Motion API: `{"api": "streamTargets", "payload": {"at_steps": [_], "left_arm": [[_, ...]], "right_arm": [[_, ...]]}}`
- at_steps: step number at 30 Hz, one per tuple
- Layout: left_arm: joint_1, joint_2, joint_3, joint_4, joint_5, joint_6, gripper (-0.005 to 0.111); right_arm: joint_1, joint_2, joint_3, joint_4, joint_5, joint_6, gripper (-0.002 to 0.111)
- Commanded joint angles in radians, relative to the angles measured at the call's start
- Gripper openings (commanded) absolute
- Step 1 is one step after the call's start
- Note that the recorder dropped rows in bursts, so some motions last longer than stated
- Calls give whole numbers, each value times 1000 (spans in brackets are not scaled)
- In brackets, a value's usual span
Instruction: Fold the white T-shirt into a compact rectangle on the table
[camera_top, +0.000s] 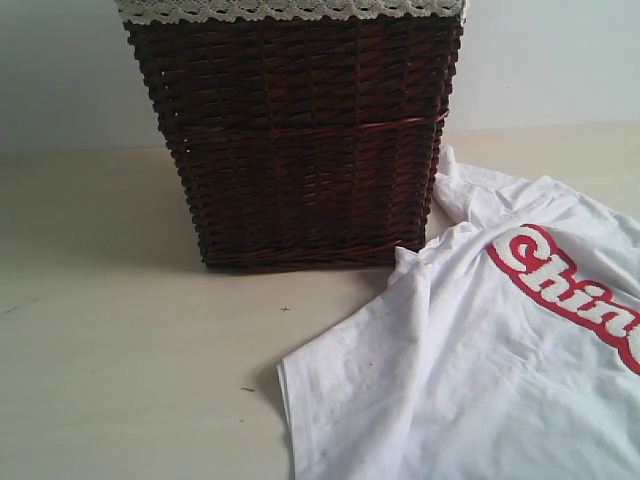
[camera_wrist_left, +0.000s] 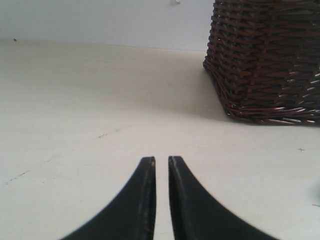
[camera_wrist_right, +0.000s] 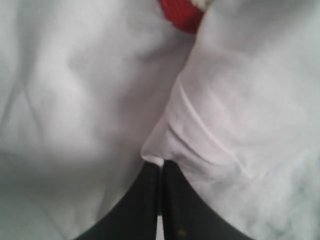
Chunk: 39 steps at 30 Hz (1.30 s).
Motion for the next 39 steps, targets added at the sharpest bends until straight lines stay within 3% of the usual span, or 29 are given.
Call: {"api": "streamTargets", "payload": {"at_steps": [1,9,14,23,33,36,37,39], "left_arm": [[-6,-7,-1,2,-6,2,12],[-6,-7,-1,2,-6,2,12],[-6,-7,-1,2,-6,2,12],[-6,-7,-1,2,-6,2,12],[-6,-7,-1,2,-6,2,12],[-6,-7,-1,2,-6,2,12],[-6,-7,-1,2,-6,2,12],[-6,-7,-1,2,-6,2,12]], "right_arm": [[-5,-93,-1,-26,5,0,0],[-5,-314,-1,-140,-133,21,0],[-5,-326,-1,-207,-303,61,0],[-5,-324,-1,-336,-333,150,0],[-233,-209,-1,-353,-488,130,1],[-259,-119,-1,-353,-545,130,19],[-260,-83,-1,-353,-592,130,34],[-260,-53,-1,-332,-688,140,51]]}}
